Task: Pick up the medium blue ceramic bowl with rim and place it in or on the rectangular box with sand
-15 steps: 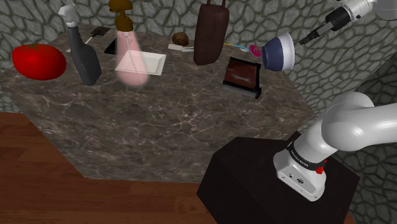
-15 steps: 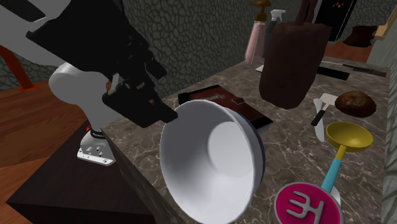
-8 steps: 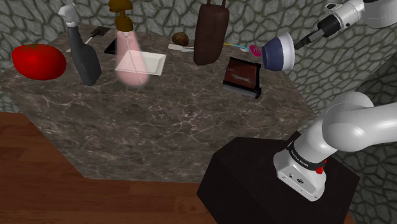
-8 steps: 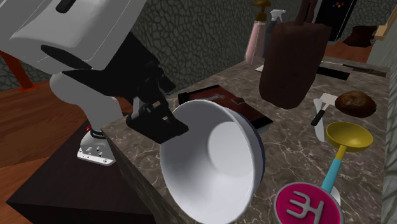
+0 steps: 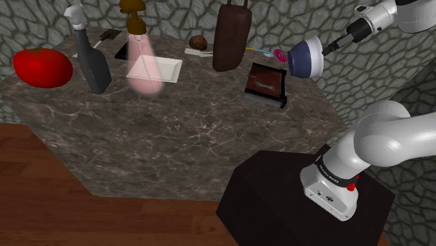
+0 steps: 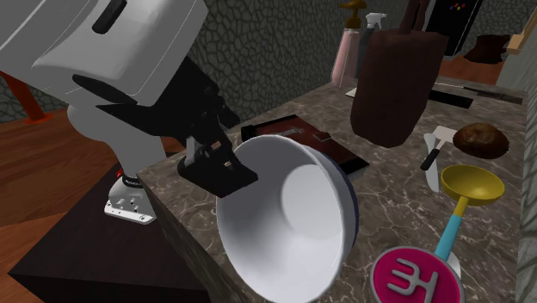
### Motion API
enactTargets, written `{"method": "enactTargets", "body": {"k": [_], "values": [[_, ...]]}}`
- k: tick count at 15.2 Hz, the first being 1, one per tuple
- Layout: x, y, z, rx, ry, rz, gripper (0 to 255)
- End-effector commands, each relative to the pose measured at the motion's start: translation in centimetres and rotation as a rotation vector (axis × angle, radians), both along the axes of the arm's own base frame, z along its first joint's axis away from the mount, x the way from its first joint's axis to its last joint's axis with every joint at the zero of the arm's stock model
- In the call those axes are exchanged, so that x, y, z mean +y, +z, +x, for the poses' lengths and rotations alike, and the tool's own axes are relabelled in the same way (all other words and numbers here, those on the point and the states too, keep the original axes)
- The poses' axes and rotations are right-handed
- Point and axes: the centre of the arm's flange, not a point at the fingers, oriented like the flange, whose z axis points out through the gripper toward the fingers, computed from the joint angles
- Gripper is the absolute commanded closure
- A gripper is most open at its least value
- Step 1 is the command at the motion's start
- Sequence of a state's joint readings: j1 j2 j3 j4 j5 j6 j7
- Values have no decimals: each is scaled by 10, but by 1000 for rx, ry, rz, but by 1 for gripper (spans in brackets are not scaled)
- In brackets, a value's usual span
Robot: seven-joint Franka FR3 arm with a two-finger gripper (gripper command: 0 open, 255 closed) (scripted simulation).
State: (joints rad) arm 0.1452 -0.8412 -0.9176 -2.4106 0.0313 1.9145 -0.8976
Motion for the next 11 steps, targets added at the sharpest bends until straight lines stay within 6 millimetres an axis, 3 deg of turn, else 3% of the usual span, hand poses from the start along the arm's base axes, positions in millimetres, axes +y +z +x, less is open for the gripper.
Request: {"method": "enactTargets", "body": {"k": [1,11], "values": [[0,0,0,0,0,0,255],[0,5,0,0,0,0,255]]}}
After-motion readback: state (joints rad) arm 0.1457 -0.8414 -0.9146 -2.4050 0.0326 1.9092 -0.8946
